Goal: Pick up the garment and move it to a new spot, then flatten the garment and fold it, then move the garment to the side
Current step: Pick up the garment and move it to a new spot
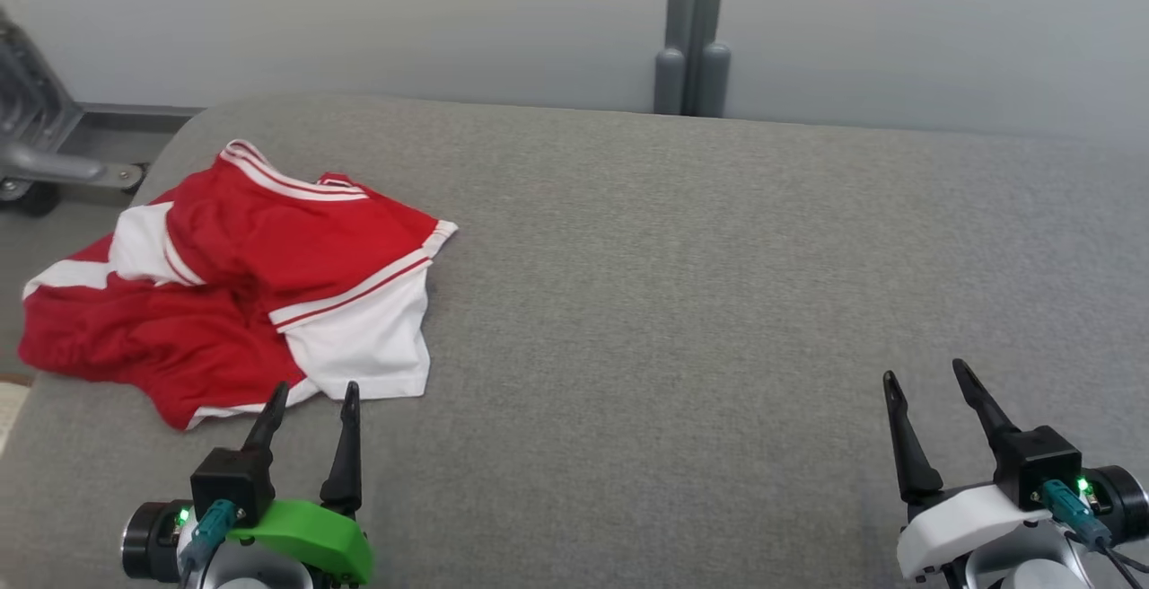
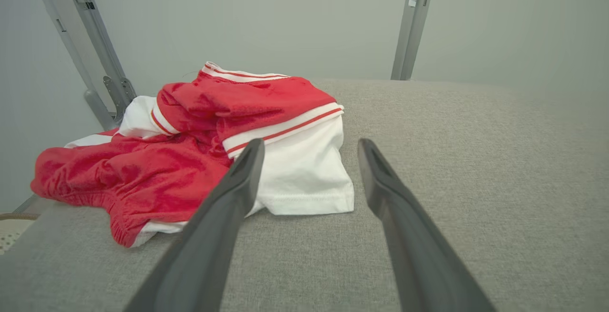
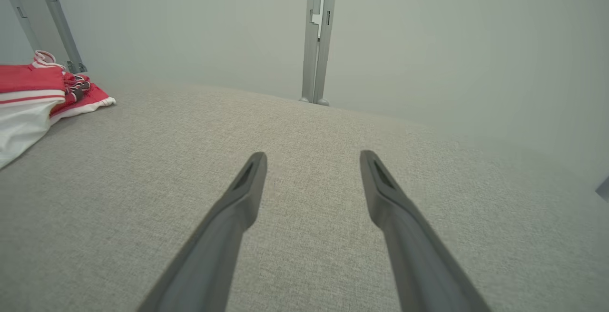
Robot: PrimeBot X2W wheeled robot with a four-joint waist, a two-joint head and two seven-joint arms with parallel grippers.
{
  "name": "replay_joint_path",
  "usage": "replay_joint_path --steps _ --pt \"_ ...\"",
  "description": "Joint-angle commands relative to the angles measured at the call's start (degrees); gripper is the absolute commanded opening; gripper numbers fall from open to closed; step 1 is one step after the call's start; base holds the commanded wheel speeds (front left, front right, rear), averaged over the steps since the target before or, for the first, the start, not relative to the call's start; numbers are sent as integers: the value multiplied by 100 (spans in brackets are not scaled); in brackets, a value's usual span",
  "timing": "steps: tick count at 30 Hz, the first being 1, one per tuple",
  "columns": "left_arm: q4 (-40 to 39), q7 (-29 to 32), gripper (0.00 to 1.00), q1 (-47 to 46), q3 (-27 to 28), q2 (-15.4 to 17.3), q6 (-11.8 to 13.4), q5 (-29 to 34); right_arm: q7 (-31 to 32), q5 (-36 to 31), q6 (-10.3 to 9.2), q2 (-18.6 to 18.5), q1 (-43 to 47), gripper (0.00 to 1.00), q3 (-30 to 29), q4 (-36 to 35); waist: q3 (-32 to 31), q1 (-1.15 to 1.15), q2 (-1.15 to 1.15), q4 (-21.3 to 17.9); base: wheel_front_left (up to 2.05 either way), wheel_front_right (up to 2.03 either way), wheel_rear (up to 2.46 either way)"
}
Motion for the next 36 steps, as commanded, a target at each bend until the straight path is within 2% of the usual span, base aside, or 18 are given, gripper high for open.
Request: replay_joint_path --steps 1,7,12,20,25,28,36 --pt "15 -18 100 72 34 30 4 -9 -21 25 -2 -2 -17 100 79 29 -108 0 0 829 0 0 0" --pt "17 -11 100 268 166 111 58 -50 -20 63 -2 28 -126 100 327 88 -201 0 0 1621 0 0 0" --pt "-39 -11 100 392 306 161 91 -100 -21 83 -2 51 -256 100 563 148 -194 0 0 1905 0 0 0" --pt "-125 -11 100 374 400 91 97 -147 -20 126 -2 5 -329 100 700 156 -61 0 0 1904 0 0 0" --pt "-97 -11 100 -139 267 -33 58 -245 -20 70 -2 -147 -551 100 750 24 450 0 0 1683 0 0 0" --pt "96 124 100 -798 116 -129 8 -481 -20 19 -3 -310 -772 100 768 -31 940 0 0 1542 0 0 0" --pt "908 1321 100 -3053 -458 -258 -52 -1934 -20 -25 -3 -642 -1328 100 812 -108 2083 0 0 1203 0 0 0"
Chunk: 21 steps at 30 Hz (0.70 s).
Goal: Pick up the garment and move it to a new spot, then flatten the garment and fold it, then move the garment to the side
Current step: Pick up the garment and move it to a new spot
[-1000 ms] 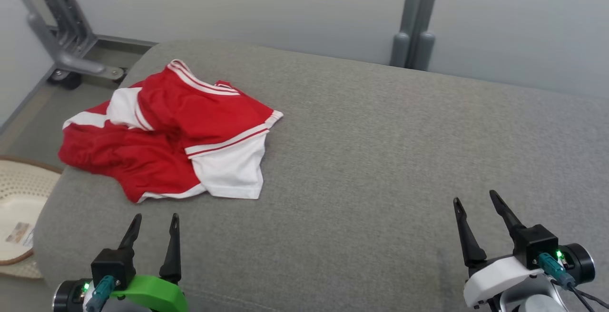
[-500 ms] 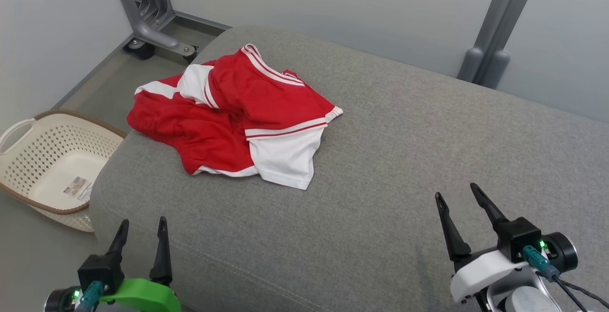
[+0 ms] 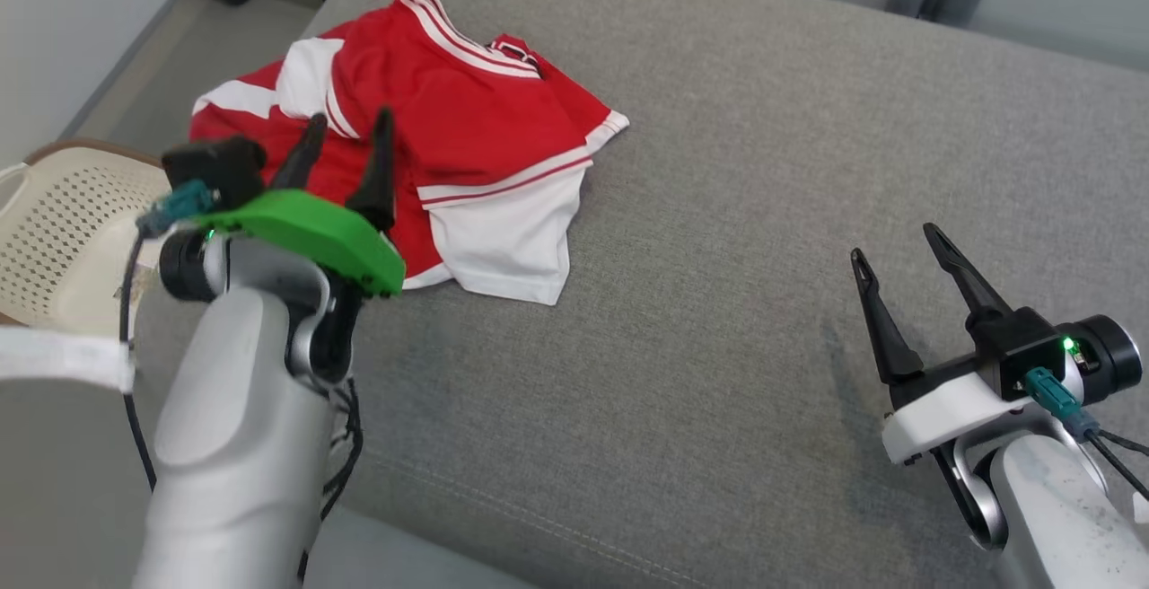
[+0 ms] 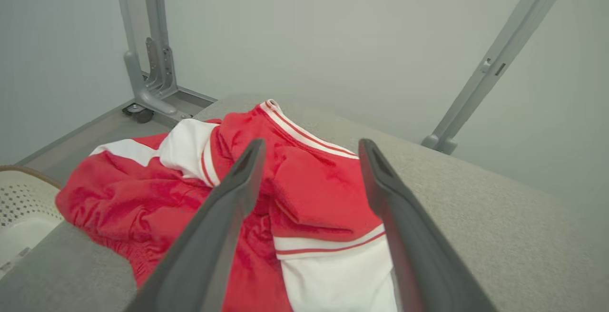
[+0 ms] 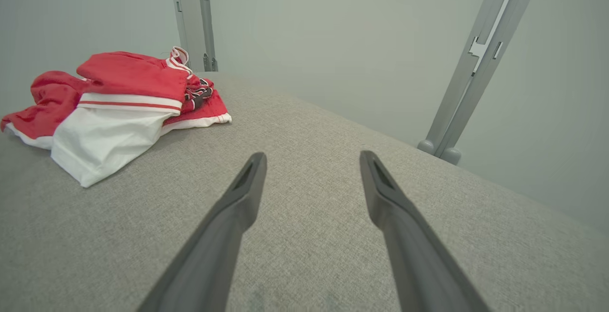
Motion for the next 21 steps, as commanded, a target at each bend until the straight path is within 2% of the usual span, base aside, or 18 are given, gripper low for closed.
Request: replay_joint_path --steps 1,8,11,13,15,16,17,18,19,21 --pt "178 166 100 -365 -102 -12 -2 -351 -20 -39 -4 -50 -142 100 21 -6 1034 0 0 -594 0 0 0" --pt "1526 1004 100 -1530 -257 12 428 -590 -20 -3 -4 -23 -395 100 112 -26 1345 0 0 -945 0 0 0" --pt "2077 1265 100 -1770 -313 154 582 -491 -20 -3 -4 2 -409 100 94 -54 1372 0 0 -1047 0 0 0" --pt "2341 1284 100 -1881 -331 208 645 -450 -20 -9 -4 10 -389 100 75 -67 1379 0 0 -1094 0 0 0" --pt "2524 1228 100 -1964 -340 219 605 -456 -20 -4 -4 8 -360 100 45 -72 1374 0 0 -1119 0 0 0" --pt "2588 1195 93 -1988 -341 216 574 -481 -20 -3 -4 12 -344 100 33 -73 1365 0 0 -1125 0 0 0" --pt "2668 1159 49 -2009 -343 216 537 -498 -20 -5 -4 20 -331 100 26 -71 1357 0 0 -1129 0 0 0" --pt "2741 1174 29 -2012 -367 206 498 -496 -20 -7 -4 28 -322 100 20 -67 1349 0 0 -1132 0 0 0" --pt "2830 1193 0 -2009 -395 196 465 -491 -20 -8 -4 36 -320 100 19 -57 1340 0 0 -1137 0 0 0" --pt "3012 1268 0 -1978 -445 172 388 -500 -20 5 -4 67 -330 100 29 -33 1309 0 0 -1152 0 0 0"
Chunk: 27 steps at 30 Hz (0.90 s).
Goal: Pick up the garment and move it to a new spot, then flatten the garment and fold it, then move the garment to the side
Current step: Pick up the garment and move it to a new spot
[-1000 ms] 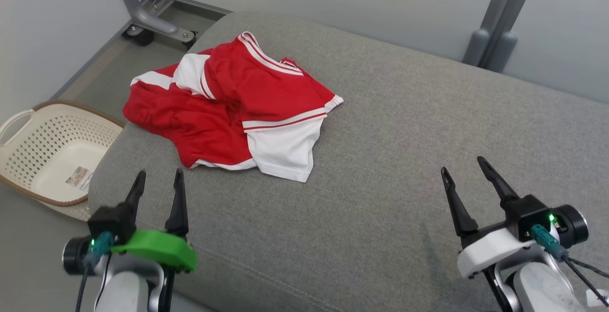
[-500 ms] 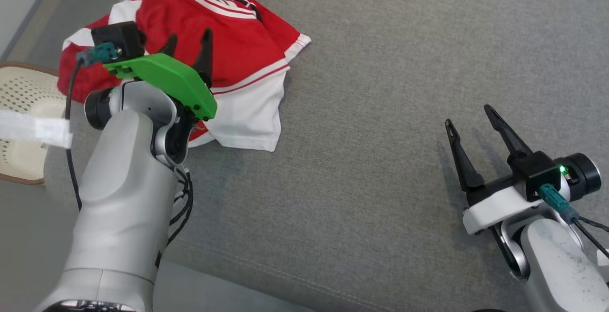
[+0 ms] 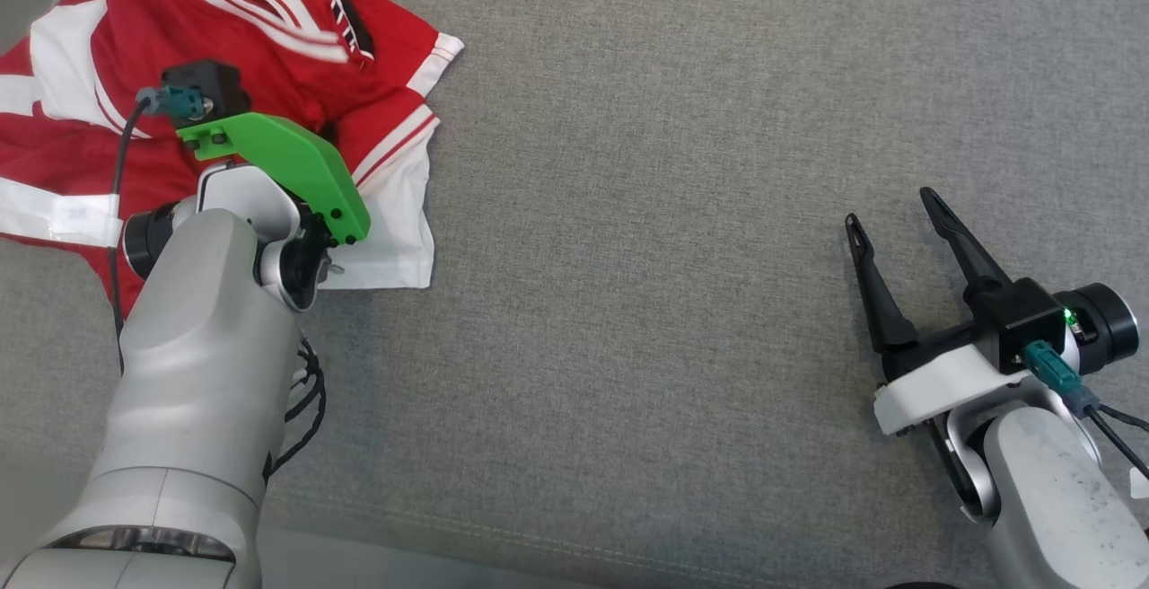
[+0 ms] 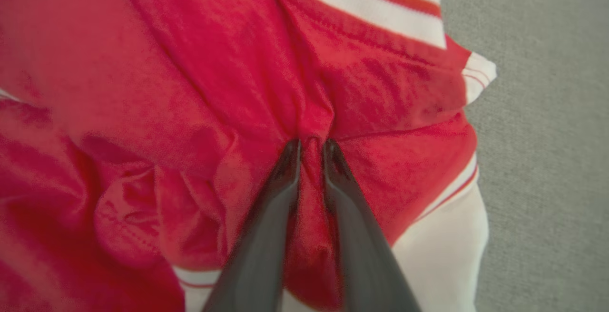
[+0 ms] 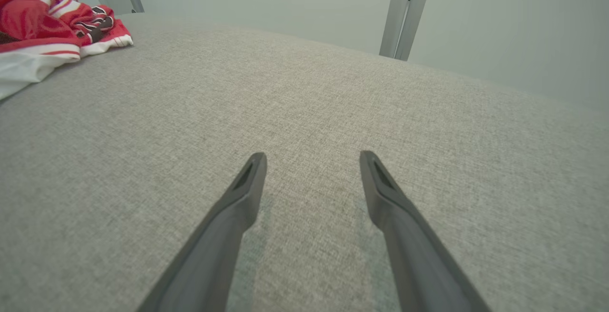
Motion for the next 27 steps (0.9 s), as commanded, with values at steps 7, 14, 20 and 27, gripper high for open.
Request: replay_joint_path --steps 7,14,20,27 --pt "180 -353 0 -138 -197 58 -198 159 -19 39 -4 87 -16 100 13 57 -157 -1 0 -61 0 0 0" --pt "-149 -905 0 -343 -307 101 -331 211 -19 86 -4 196 307 100 -92 136 -584 -1 0 9 0 0 0" --pt "-694 -987 0 -501 -483 102 -358 309 -19 158 -4 384 554 100 -77 149 -1020 -1 0 -54 0 0 0" --pt "-1864 -658 0 -293 -829 -84 -421 186 -19 204 -4 602 676 100 -71 111 -1355 -1 0 -501 0 0 0"
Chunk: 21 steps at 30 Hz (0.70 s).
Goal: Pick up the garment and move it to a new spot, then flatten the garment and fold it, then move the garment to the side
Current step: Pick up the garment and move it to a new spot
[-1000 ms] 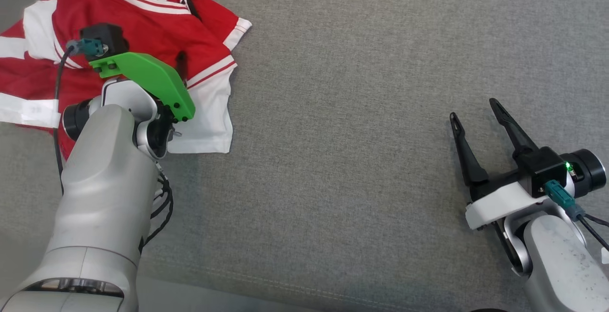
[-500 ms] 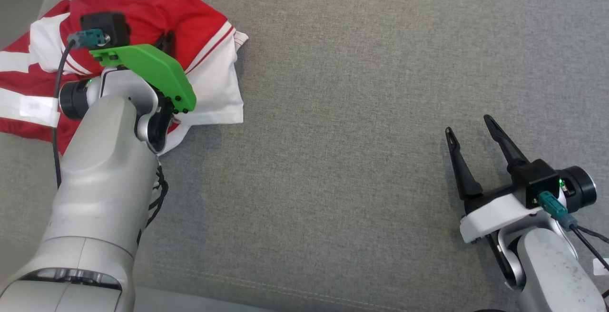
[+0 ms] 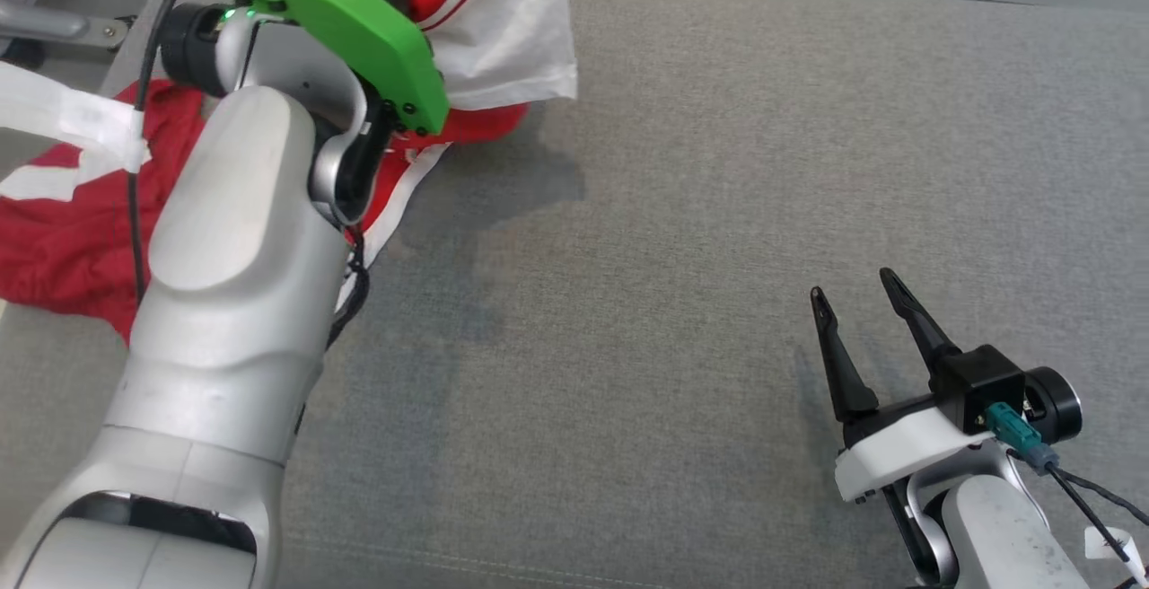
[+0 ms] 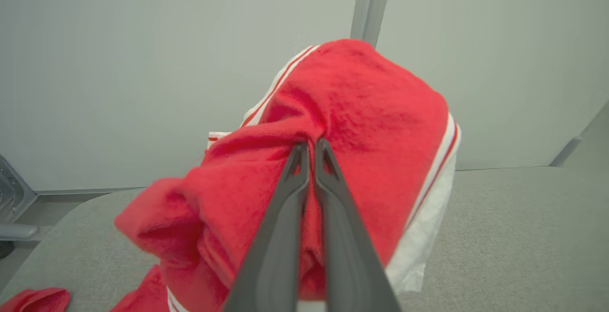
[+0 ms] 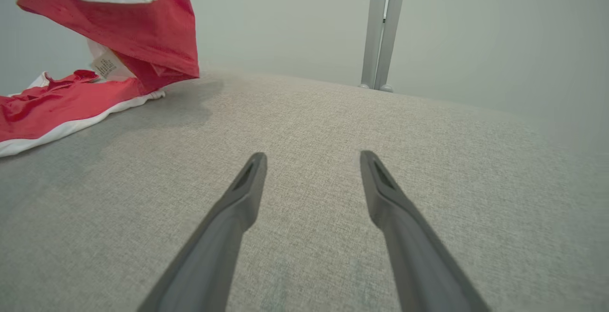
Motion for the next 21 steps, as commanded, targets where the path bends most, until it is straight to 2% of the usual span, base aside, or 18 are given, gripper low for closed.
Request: replay_joint_path --steps 1,7,12,16,21 --pt "-377 131 0 180 -136 -71 -33 -93 -19 45 -4 35 92 100 -34 -21 -234 0 0 -403 0 0 0" --pt "-1952 714 0 701 -691 -140 -10 -484 -19 70 -4 151 140 100 -151 -76 -263 0 0 -1072 0 0 0" --pt "-3119 1080 0 1234 -1379 -147 305 -904 -19 69 -4 225 117 100 -181 -111 -135 0 0 -1707 0 0 0" --pt "-3305 1134 0 1629 -1837 -134 637 -939 -19 98 -4 298 116 100 -229 -148 14 0 0 -2147 0 0 0" --pt "-2858 1105 0 1934 -2076 -130 792 -967 -19 121 -4 359 94 100 -274 -151 153 0 0 -2456 0 0 0"
